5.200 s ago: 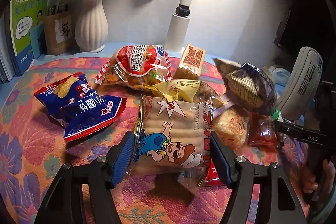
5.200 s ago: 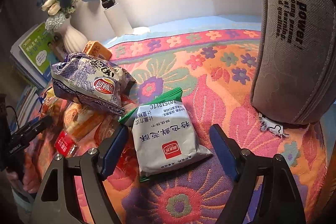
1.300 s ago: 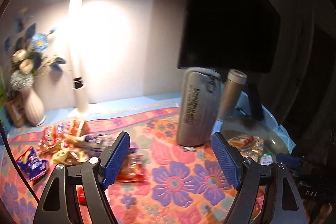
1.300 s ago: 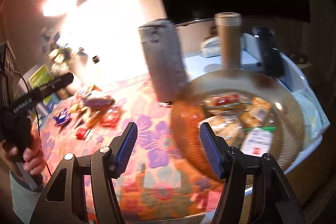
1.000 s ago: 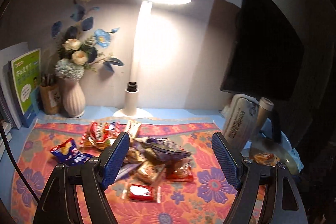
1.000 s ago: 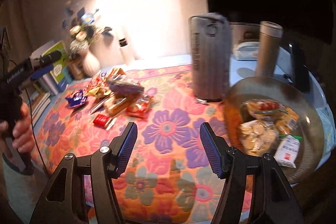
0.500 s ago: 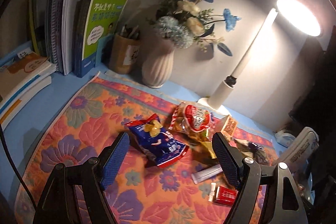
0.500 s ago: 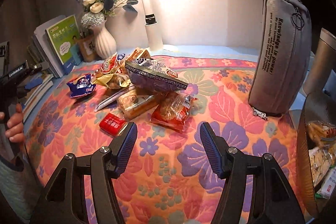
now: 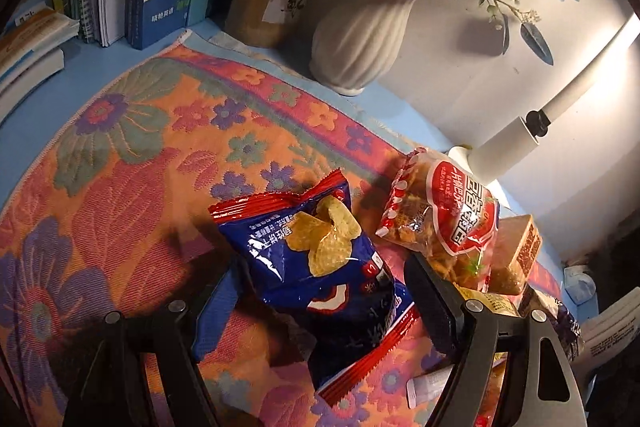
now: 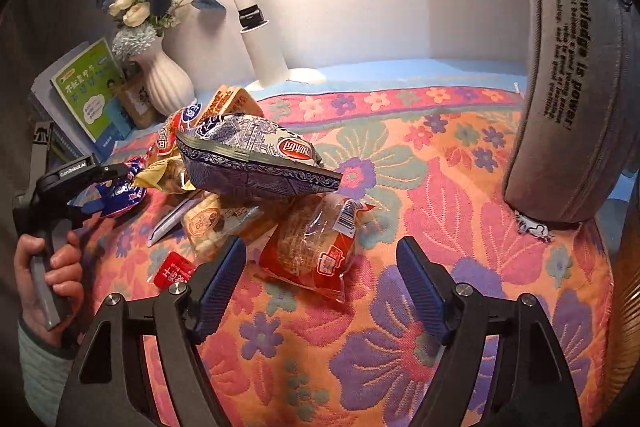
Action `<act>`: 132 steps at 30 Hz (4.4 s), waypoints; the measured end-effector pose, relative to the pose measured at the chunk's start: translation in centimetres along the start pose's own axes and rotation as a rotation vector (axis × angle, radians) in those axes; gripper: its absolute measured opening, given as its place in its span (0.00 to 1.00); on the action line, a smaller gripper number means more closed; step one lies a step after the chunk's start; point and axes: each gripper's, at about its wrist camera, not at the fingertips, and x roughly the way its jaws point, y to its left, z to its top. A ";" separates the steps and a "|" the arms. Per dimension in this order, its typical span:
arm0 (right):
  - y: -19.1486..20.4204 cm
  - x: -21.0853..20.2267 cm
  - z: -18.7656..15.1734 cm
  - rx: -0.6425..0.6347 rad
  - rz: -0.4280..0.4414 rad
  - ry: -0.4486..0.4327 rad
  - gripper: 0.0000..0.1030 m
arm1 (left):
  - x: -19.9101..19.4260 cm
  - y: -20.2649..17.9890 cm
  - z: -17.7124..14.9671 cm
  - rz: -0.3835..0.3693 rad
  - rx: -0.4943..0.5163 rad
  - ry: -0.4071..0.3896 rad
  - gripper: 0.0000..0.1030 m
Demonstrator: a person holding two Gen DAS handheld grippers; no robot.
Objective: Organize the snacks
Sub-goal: 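Grasp the blue chip bag with the left tool while the right tool grasps the red-labeled bread bag, then carry both bags over the glass bowl and open both tools to drop them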
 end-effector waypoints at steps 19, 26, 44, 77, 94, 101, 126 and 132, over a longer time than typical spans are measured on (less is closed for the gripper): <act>1.4 4.8 -0.2 0.026 -0.054 0.032 0.75 | 0.0 0.4 -1.2 -0.030 0.051 -0.078 0.55; 2.0 4.9 -0.5 -0.011 -0.124 0.029 0.64 | -0.3 1.1 -1.0 -0.061 0.008 -0.082 0.51; -0.1 2.1 -0.9 0.097 -0.146 -0.089 0.46 | -1.9 0.1 -1.5 -0.039 0.093 -0.158 0.47; -4.2 -4.0 -4.5 0.261 0.065 -0.104 0.46 | -9.5 -5.2 -6.9 -0.117 0.273 -0.241 0.45; -11.9 -18.6 -6.5 0.392 0.038 -0.382 0.46 | -18.5 -23.2 -15.2 -0.361 0.565 -0.296 0.45; -18.4 -23.8 -8.1 0.474 -0.168 -0.496 0.46 | -18.6 -31.9 -21.2 -0.468 0.700 -0.224 0.45; -28.3 -24.8 -11.3 0.638 -0.220 -0.439 0.54 | -14.0 -41.7 -32.0 -0.580 0.885 -0.019 0.74; -26.8 -24.7 -10.7 0.624 -0.210 -0.434 0.54 | -14.3 -39.0 -29.3 -0.567 0.807 -0.026 0.74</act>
